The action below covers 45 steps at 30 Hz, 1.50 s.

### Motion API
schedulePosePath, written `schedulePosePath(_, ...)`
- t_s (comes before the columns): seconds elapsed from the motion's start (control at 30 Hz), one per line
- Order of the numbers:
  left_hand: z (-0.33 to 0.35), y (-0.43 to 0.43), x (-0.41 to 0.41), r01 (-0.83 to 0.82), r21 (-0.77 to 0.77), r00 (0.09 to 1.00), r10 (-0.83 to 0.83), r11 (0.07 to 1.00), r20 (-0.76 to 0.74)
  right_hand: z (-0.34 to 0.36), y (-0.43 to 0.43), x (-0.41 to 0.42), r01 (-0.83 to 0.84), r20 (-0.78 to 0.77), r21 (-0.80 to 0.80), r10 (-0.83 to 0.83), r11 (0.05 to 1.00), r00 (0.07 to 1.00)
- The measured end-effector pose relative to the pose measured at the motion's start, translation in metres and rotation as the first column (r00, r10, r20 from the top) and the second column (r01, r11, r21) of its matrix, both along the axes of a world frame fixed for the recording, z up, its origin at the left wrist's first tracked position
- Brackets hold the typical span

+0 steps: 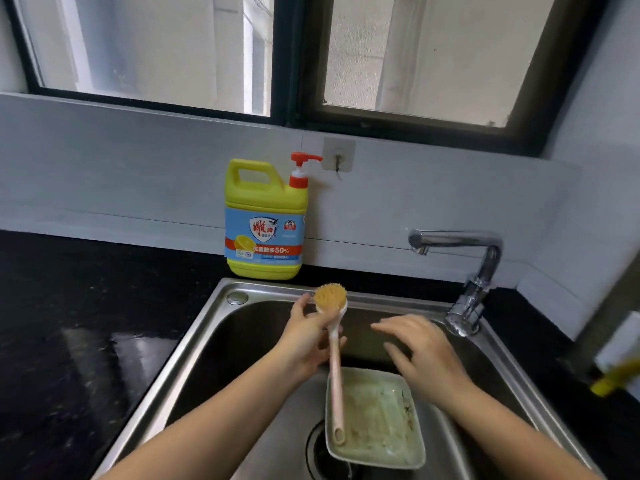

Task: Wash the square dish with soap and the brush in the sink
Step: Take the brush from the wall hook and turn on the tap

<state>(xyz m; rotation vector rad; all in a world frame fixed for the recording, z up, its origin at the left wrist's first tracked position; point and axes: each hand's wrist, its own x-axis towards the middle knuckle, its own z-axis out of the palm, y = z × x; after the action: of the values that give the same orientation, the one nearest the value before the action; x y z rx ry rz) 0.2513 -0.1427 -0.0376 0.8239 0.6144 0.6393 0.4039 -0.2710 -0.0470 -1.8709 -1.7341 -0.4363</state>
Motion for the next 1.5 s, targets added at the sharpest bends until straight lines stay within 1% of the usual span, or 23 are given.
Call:
schedulePosePath(0.03,0.001,-0.003,0.002,0.015,0.041,1.0,-0.014,0.999,-0.023,0.006,-0.004,0.006,0.045,0.103,0.101,-0.055,0.994,0.993)
schedulePosePath(0.07,0.002,-0.006,0.003,0.037,0.079,0.998,-0.033,0.996,-0.044,0.011,-0.008,0.013,0.079,0.166,0.172,-0.108,0.982,0.98)
schedulePosePath(0.13,0.006,-0.014,0.006,0.092,0.147,0.993,-0.08,0.985,-0.09,0.023,-0.013,0.026,0.166,0.208,0.272,-0.226,0.948,0.952)
schedulePosePath(0.17,0.009,-0.019,0.008,0.113,0.176,0.989,-0.093,0.978,-0.114,0.027,-0.015,0.033,0.23,0.191,0.287,-0.291,0.93,0.938)
schedulePosePath(0.23,0.014,-0.025,0.012,0.129,0.235,0.984,-0.094,0.963,-0.153,0.035,-0.015,0.044,0.345,0.124,0.258,-0.385,0.902,0.914)
schedulePosePath(0.27,0.017,-0.028,0.015,0.136,0.264,0.982,-0.095,0.955,-0.165,0.039,-0.014,0.049,0.392,0.06,0.234,-0.416,0.89,0.908)
schedulePosePath(0.3,0.02,-0.03,0.018,0.149,0.285,0.98,-0.103,0.947,-0.171,0.043,-0.012,0.053,0.428,-0.049,0.194,-0.427,0.883,0.903)
schedulePosePath(0.33,0.024,-0.031,0.021,0.161,0.296,0.978,-0.113,0.942,-0.173,0.046,-0.01,0.056,0.45,-0.204,0.147,-0.418,0.881,0.885)
schedulePosePath(0.37,0.028,-0.033,0.024,0.172,0.297,0.977,-0.124,0.939,-0.171,0.05,-0.008,0.06,0.457,-0.387,0.113,-0.385,0.882,0.838)
schedulePosePath(0.4,0.033,-0.034,0.027,0.181,0.296,0.977,-0.136,0.938,-0.166,0.054,-0.005,0.062,0.45,-0.559,0.089,-0.329,0.889,0.761)
schedulePosePath(0.43,0.038,-0.035,0.03,0.191,0.298,0.976,-0.148,0.935,-0.162,0.057,-0.002,0.064,0.44,-0.696,0.081,-0.265,0.894,0.667)
schedulePosePath(0.47,0.043,-0.036,0.033,0.199,0.3,0.975,-0.158,0.933,-0.157,0.06,0.0,0.066,0.428,-0.797,0.081,-0.199,0.9,0.57)
schedulePosePath(0.5,0.048,-0.037,0.036,0.205,0.301,0.975,-0.165,0.931,-0.151,0.063,0.003,0.068,0.417,-0.866,0.086,-0.139,0.905,0.48)
schedulePosePath(0.53,0.052,-0.039,0.038,0.208,0.302,0.975,-0.172,0.931,-0.142,0.065,0.006,0.07,0.414,-0.909,0.093,-0.093,0.905,0.407)
schedulePosePath(0.6,0.059,-0.04,0.041,0.213,0.3,0.975,-0.18,0.93,-0.133,0.065,0.01,0.072,0.436,-0.95,0.093,-0.052,0.895,0.309)
schedulePosePath(0.7,0.066,-0.038,0.043,0.219,0.301,0.973,-0.183,0.928,-0.143,0.062,0.016,0.073,0.502,-0.977,0.11,0.001,0.858,0.213)
schedulePosePath(0.8,0.07,-0.038,0.044,0.22,0.295,0.972,-0.183,0.93,-0.147,0.062,0.02,0.072,0.569,-0.986,0.147,0.078,0.809,0.144)
schedulePosePath(0.87,0.071,-0.039,0.044,0.225,0.297,0.971,-0.187,0.928,-0.153,0.06,0.023,0.071,0.609,-0.983,0.18,0.12,0.772,0.139)
schedulePosePath(0.93,0.072,-0.04,0.044,0.23,0.296,0.97,-0.192,0.927,-0.151,0.057,0.025,0.071,0.628,-0.977,0.211,0.143,0.749,0.158)
schedulePosePath(1.03,0.075,-0.042,0.044,0.23,0.3,0.97,-0.192,0.926,-0.151,0.055,0.026,0.068,0.646,-0.974,0.224,0.139,0.73,0.182)
schedulePosePath(1.1,0.077,-0.042,0.044,0.228,0.302,0.97,-0.191,0.926,-0.147,0.055,0.026,0.065,0.657,-0.967,0.246,0.132,0.712,0.218)
schedulePosePath(1.2,0.08,-0.041,0.043,0.223,0.313,0.971,-0.183,0.923,-0.153,0.054,0.025,0.059,0.654,-0.953,0.282,0.124,0.702,0.277)
schedulePosePath(1.5,0.08,-0.043,0.042,0.216,0.324,0.972,-0.171,0.921,-0.163,0.05,0.025,0.058,0.671,-0.947,0.29,0.102,0.683,0.305)
